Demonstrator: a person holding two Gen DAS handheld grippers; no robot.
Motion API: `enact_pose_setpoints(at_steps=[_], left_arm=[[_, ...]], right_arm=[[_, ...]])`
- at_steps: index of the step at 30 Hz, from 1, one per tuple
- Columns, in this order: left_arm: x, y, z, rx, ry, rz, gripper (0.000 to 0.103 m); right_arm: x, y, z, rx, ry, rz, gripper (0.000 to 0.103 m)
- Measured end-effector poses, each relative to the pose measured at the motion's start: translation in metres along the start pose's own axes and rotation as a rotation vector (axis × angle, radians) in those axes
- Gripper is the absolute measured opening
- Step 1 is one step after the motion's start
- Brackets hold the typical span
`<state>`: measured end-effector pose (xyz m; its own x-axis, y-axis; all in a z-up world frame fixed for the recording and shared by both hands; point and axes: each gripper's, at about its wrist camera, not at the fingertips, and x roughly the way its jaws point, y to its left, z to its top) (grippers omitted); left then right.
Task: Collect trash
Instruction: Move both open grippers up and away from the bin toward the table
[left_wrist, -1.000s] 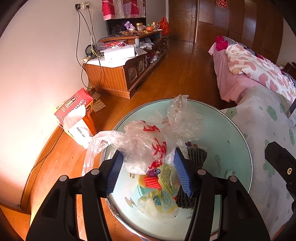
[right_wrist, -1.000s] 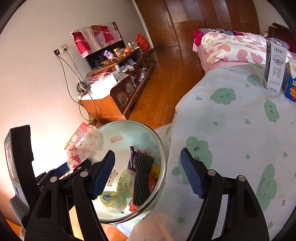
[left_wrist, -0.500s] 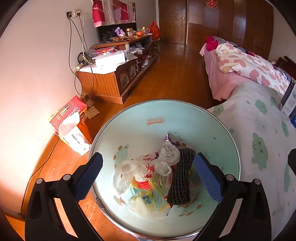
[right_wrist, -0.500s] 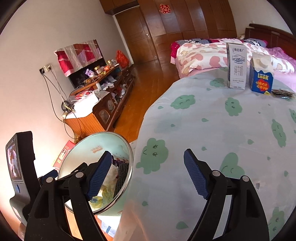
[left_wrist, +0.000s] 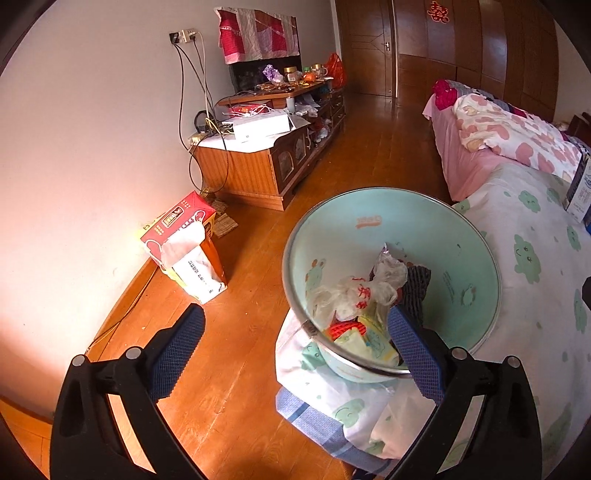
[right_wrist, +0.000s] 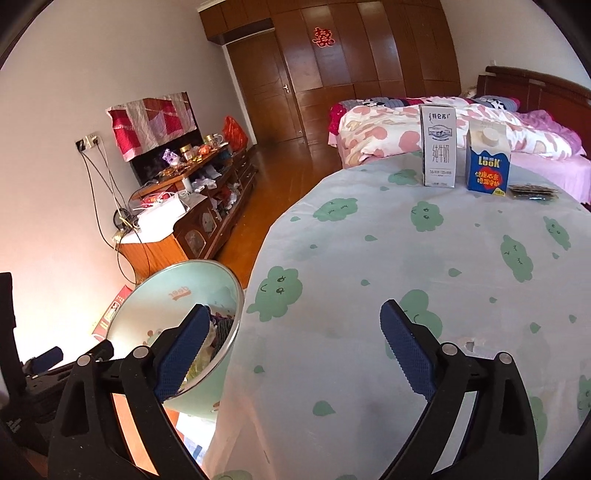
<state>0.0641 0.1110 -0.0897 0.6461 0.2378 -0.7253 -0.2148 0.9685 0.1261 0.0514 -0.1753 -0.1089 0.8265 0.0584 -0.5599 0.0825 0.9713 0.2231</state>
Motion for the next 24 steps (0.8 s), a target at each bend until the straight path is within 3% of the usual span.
enact_pose_setpoints(at_steps=[5, 10, 19, 24], left_arm=[[-0.016, 0.014, -0.024, -0.029, 0.019, -0.026, 0.097], [-0.028, 0.004, -0.041, -0.027, 0.027, -0.059, 0.097], [-0.074, -0.004, -0.041, -0.022, -0.105, -0.09, 0.097], [-0.1, -0.005, -0.037, -0.007, -0.223, -0.075, 0.097]], right_arm=[[-0.012, 0.004, -0.008, -0.041, 0.016, 0.001, 0.093], [-0.027, 0.015, -0.013, -0.083, 0.03, 0.008, 0.093], [-0.06, 0.019, -0.023, -0.117, -0.042, 0.023, 0.094], [-0.086, 0.015, -0.025, -0.117, -0.167, 0.033, 0.094]])
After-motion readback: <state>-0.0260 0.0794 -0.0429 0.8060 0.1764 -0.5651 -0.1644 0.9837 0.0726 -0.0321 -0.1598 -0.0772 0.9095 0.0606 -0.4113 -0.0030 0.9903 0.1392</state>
